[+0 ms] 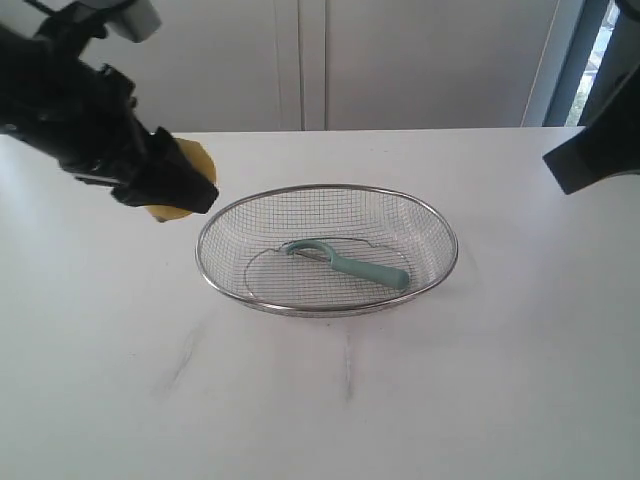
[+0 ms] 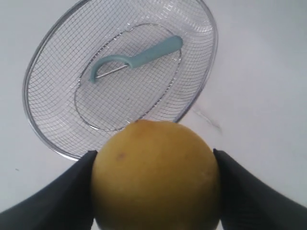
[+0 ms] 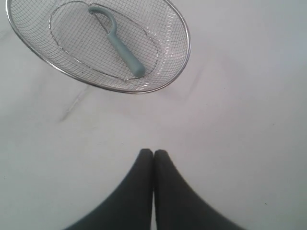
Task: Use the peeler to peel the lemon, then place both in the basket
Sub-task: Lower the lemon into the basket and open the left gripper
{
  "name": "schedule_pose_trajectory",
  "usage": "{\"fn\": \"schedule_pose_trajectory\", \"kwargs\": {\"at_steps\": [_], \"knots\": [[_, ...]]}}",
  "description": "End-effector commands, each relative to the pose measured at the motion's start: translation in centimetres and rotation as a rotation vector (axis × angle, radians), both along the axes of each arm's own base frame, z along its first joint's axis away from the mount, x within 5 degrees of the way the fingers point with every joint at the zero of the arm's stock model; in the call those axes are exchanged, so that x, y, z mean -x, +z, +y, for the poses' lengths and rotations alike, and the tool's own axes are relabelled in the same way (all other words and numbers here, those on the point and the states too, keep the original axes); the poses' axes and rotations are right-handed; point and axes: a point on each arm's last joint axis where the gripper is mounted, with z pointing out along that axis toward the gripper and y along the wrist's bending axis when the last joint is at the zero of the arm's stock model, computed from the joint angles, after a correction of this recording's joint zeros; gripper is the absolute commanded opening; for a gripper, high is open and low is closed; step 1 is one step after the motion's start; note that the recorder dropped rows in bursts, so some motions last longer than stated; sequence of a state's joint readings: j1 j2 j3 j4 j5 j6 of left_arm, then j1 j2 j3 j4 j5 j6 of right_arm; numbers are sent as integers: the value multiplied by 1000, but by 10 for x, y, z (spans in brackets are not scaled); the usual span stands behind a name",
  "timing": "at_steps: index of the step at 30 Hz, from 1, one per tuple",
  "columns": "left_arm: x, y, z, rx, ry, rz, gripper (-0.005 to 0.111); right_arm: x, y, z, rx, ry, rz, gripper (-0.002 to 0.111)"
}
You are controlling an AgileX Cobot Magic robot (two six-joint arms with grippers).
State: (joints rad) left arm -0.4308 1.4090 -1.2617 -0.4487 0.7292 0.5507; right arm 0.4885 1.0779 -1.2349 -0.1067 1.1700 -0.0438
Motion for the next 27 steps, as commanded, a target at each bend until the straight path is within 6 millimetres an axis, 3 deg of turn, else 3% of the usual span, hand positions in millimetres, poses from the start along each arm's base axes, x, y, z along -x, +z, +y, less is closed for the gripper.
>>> {"fn": "schedule_pose_trajectory", "kwargs": {"at_steps": [1,6,10,14,19,27], "knots": [[-36,-15,-34,-169,57,8,0,1,0,0,-23,-11,-11,0],[-73,-30,-76,-194,66,28,0,0,0,1,-26,-10,-18,0],[-99,-57,-96,-214,64,56,0,-1,-1,1,-27,-11,-18,0],[-111,-98,-104,-273,56,126,0,-1,-1,1,-28,-12,-17,0],[-120,-129,-109,-305,51,156,0,-1,-1,1,-29,-12,-19,0],[-126,-148,-112,-318,45,148,0,-1,-1,1,-29,-12,-19,0]]}}
